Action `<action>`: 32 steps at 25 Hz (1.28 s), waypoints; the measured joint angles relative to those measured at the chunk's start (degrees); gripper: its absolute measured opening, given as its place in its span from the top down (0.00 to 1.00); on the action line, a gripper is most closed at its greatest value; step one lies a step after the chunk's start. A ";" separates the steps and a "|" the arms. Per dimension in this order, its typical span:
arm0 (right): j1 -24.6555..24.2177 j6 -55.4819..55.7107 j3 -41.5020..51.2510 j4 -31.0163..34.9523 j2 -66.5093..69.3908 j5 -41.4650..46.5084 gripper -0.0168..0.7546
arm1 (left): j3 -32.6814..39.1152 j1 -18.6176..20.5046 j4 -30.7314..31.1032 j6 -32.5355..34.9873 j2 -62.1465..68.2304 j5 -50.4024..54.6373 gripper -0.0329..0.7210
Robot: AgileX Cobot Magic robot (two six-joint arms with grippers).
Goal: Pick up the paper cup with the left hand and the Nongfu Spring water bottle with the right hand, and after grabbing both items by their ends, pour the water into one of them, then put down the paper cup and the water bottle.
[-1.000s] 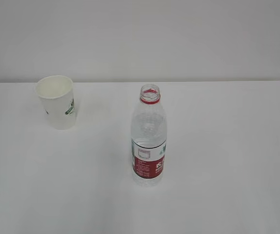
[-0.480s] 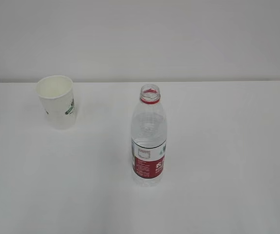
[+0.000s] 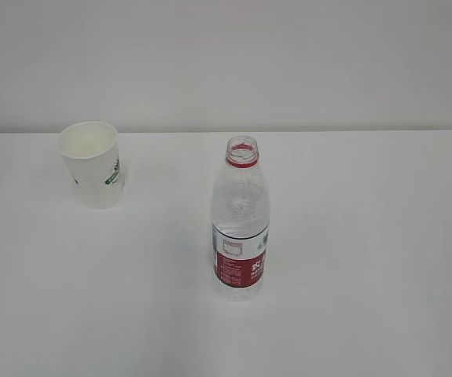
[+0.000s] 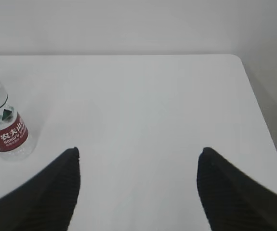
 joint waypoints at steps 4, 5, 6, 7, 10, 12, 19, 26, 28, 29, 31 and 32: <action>0.00 0.00 0.00 0.00 0.00 -4.22 0.24 | 0.00 0.00 0.14 0.00 0.00 -3.12 0.27; 0.00 0.00 0.00 0.00 0.00 -4.96 0.24 | 0.00 0.00 0.23 0.00 0.00 -3.63 0.27; 0.00 0.00 0.00 0.00 0.00 -5.70 0.24 | 0.00 0.00 0.36 0.00 0.00 -4.41 0.27; 0.00 0.00 0.00 0.00 0.00 -6.50 0.24 | 0.00 0.00 0.58 0.00 0.00 -4.77 0.27; 0.00 -0.26 0.00 0.00 0.00 -8.88 0.24 | 0.00 0.00 1.14 0.00 0.11 -6.62 0.27; 0.00 -0.38 0.00 0.00 0.00 -10.90 0.24 | 0.00 0.00 1.22 0.00 0.59 -7.96 0.27; 0.00 -1.00 -0.09 0.00 5.16 -18.19 0.24 | 0.00 0.00 1.22 0.00 5.69 -14.27 0.27; 0.00 -4.56 -0.09 0.00 8.81 -25.37 0.24 | 0.00 0.00 1.22 0.00 8.45 -18.17 0.27; 0.00 -4.77 -0.09 0.00 9.39 -26.80 0.24 | 0.00 0.00 1.22 0.00 8.69 -19.39 0.27; 0.00 -4.77 -0.09 0.00 9.51 -27.59 0.24 | 0.00 0.00 1.22 0.00 8.69 -20.15 0.27; 0.00 -4.77 -0.09 -0.11 10.16 -28.59 0.24 | 0.00 0.00 1.22 0.00 8.69 -21.36 0.27; 0.00 -4.88 -0.09 -0.11 10.33 -29.37 0.24 | 0.00 0.00 1.22 0.00 8.79 -22.25 0.27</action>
